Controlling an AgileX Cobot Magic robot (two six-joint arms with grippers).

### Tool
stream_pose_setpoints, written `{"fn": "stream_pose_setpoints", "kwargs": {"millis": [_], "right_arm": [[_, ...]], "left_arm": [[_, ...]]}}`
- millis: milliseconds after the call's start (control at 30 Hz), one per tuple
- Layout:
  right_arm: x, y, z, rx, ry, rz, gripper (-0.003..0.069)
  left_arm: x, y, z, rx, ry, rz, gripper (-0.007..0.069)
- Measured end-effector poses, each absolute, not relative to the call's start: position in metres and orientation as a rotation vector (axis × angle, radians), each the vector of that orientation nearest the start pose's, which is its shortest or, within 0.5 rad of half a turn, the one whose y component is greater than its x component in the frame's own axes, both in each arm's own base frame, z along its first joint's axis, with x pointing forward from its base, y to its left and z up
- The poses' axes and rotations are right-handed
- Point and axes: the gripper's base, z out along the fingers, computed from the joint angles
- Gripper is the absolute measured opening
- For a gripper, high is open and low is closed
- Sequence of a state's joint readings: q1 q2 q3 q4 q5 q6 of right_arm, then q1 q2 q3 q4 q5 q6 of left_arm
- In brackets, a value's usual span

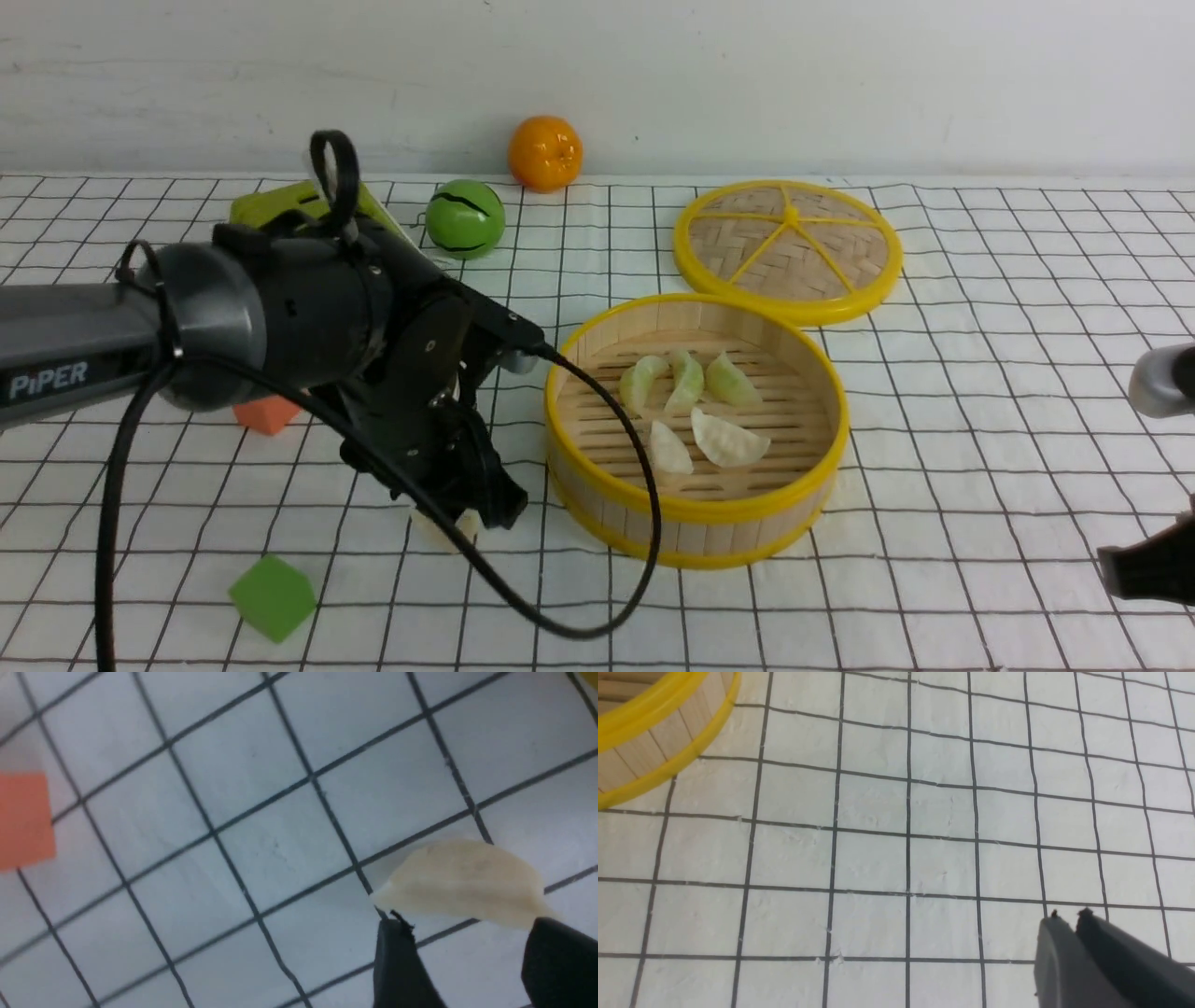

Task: Put the dumplings into the steamer on the table with the white tablecloth.
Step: 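Reach for and grasp a dumpling on the table with the left gripper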

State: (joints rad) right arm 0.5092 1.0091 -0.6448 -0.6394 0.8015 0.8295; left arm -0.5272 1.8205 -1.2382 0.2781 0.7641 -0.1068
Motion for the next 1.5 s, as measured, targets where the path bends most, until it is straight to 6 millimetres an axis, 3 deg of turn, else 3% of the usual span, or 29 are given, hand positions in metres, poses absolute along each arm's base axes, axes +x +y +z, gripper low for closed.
{"fn": "stream_pose_setpoints", "kwargs": {"millis": [67, 200, 367, 467, 533, 600, 833, 1000, 1100, 1133, 1167, 1267, 1300, 1333, 1433, 1500], "right_arm": [[0.173, 0.052, 0.267, -0.022, 2.417, -0.179, 0.0057], [0.173, 0.052, 0.268, -0.025, 2.414, -0.174, 0.006], [0.173, 0.052, 0.267, -0.022, 2.416, -0.17, 0.0063], [0.173, 0.053, 0.267, -0.023, 2.415, -0.166, 0.0063], [0.173, 0.053, 0.267, -0.022, 2.416, -0.164, 0.0064], [0.173, 0.053, 0.267, -0.022, 2.416, -0.164, 0.0065], [0.173, 0.053, 0.267, -0.025, 2.414, -0.16, 0.0069], [0.173, 0.053, 0.267, -0.027, 2.412, -0.158, 0.0073], [0.173, 0.053, 0.267, -0.027, 2.412, -0.158, 0.0074], [0.173, 0.053, 0.267, -0.027, 2.412, -0.158, 0.0076], [0.173, 0.053, 0.267, -0.027, 2.412, -0.158, 0.0077], [0.173, 0.053, 0.267, -0.027, 2.412, -0.158, 0.008], [0.173, 0.053, 0.267, -0.027, 2.412, -0.158, 0.008], [0.173, 0.053, 0.267, -0.027, 2.412, -0.158, 0.0082], [0.173, 0.053, 0.267, -0.027, 2.412, -0.158, 0.0083], [0.173, 0.053, 0.267, -0.027, 2.412, -0.158, 0.0085]], "left_arm": [[0.328, -0.171, 0.196, 1.03, 2.596, 0.202, 0.0391], [0.33, -0.174, 0.186, 1.25, 2.523, 0.228, 0.0382], [0.333, -0.177, 0.176, 1.413, 2.446, 0.232, 0.0328], [0.337, -0.182, 0.172, 1.438, 2.414, 0.21, 0.0249], [0.336, -0.182, 0.172, 1.406, 2.432, 0.197, 0.0221], [0.337, -0.183, 0.174, 1.222, 2.528, 0.155, 0.0183], [0.34, -0.184, 0.182, 0.651, 2.774, 0.086, 0.0178], [0.345, -0.185, 0.2, 0.516, 2.815, 0.092, 0.0171], [0.347, -0.187, 0.218, 0.498, 2.795, 0.083, 0.0079], [0.349, -0.188, 0.234, 0.482, 2.765, 0.062, 0.0008], [0.35, -0.189, 0.25, 0.459, 2.734, 0.024, -0.0013], [0.352, -0.199, 0.286, 0.38, 2.673, -0.151, -0.0013], [0.351, -0.199, 0.286, 0.376, 2.677, -0.163, -0.0013], [0.352, -0.205, 0.298, 0.348, 2.657, -0.259, -0.0013], [0.353, -0.211, 0.305, 0.315, 2.65, -0.339, -0.0013], [0.354, -0.21, 0.3, 0.262, 2.692, -0.312, -0.0013]]}}
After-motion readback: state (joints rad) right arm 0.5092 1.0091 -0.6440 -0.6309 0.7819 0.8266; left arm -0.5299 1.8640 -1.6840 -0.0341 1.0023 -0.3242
